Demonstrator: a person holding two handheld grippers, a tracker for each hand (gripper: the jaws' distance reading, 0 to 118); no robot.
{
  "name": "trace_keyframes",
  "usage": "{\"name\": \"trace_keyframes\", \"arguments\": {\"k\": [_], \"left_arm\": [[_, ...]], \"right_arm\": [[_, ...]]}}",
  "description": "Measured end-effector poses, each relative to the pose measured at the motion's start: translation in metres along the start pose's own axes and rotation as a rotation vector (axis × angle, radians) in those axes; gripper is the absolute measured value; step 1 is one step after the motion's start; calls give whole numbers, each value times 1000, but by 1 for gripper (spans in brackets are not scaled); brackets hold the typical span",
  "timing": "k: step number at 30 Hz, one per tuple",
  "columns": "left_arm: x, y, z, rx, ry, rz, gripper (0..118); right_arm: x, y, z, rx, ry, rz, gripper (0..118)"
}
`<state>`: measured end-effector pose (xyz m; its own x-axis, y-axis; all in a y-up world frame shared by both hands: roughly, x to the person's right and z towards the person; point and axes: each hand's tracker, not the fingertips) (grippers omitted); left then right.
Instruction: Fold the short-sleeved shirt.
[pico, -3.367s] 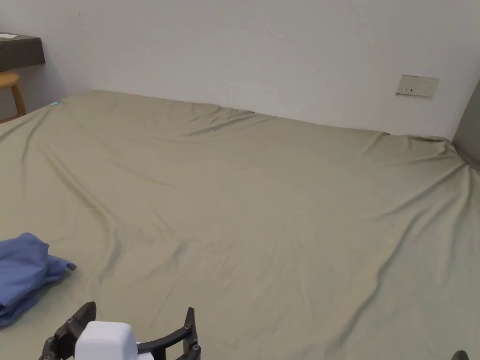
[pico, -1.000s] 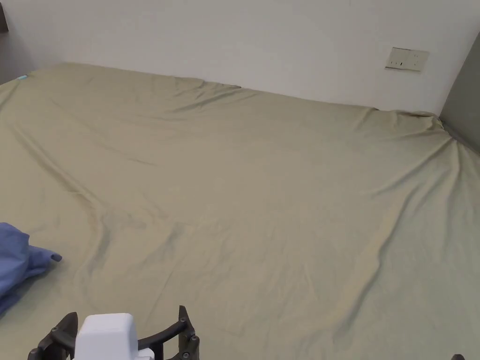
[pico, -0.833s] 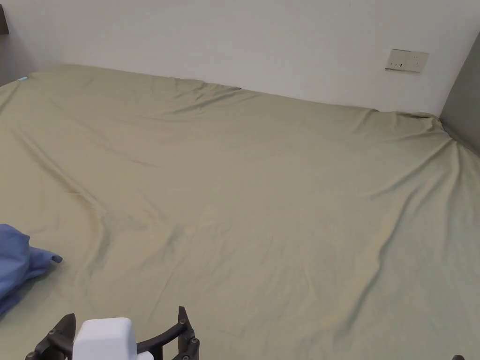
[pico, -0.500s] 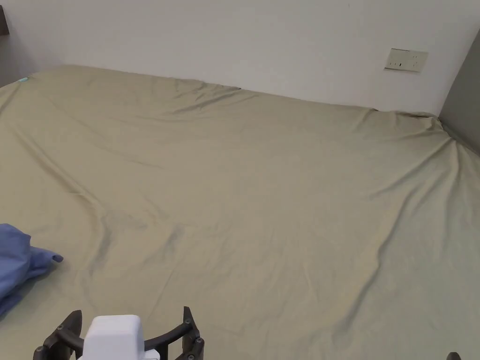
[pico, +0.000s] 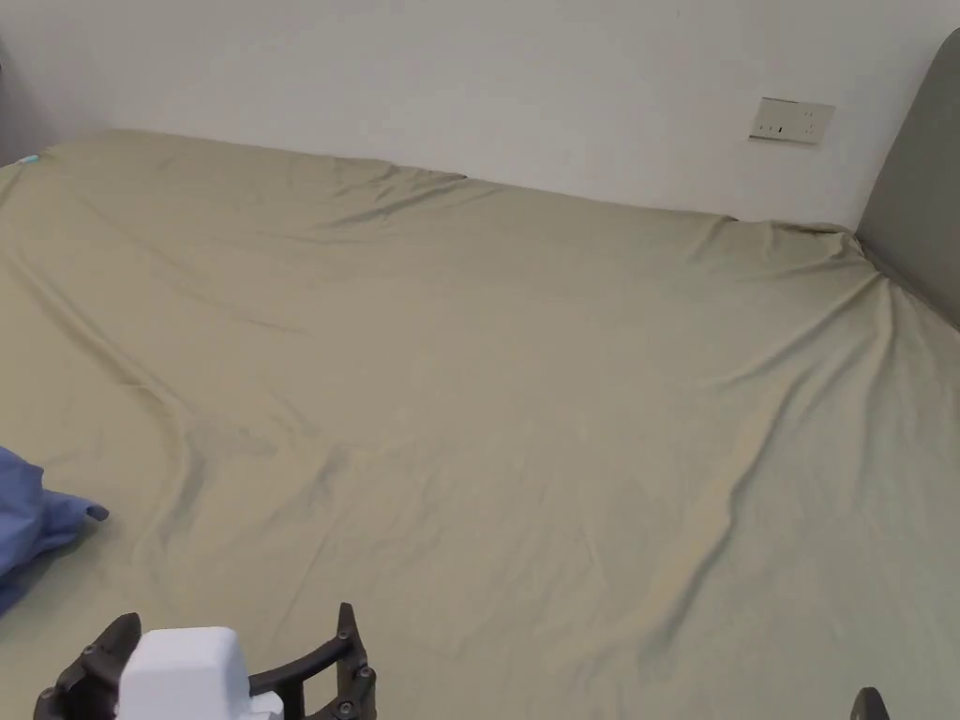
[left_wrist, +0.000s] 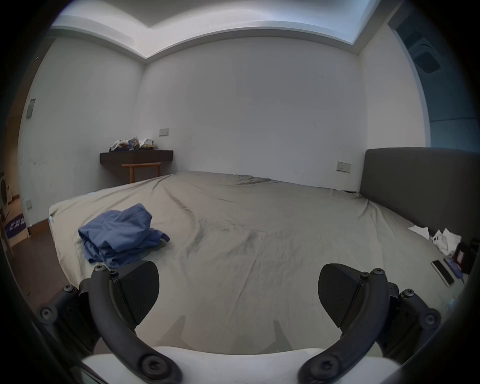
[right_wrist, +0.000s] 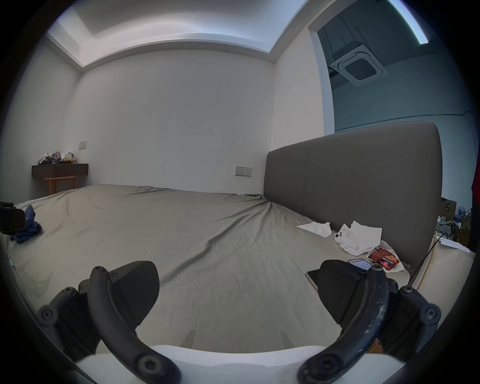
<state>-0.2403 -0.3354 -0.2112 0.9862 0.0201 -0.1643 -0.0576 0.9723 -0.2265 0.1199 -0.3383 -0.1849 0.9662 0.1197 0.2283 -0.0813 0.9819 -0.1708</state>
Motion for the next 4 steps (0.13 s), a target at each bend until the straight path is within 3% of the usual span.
{"name": "trace_keyframes", "arguments": {"k": [4], "left_arm": [[13,-3,-3,-22,-22,-84,118]], "right_arm": [[0,0,0,-1,0,0,118]]}}
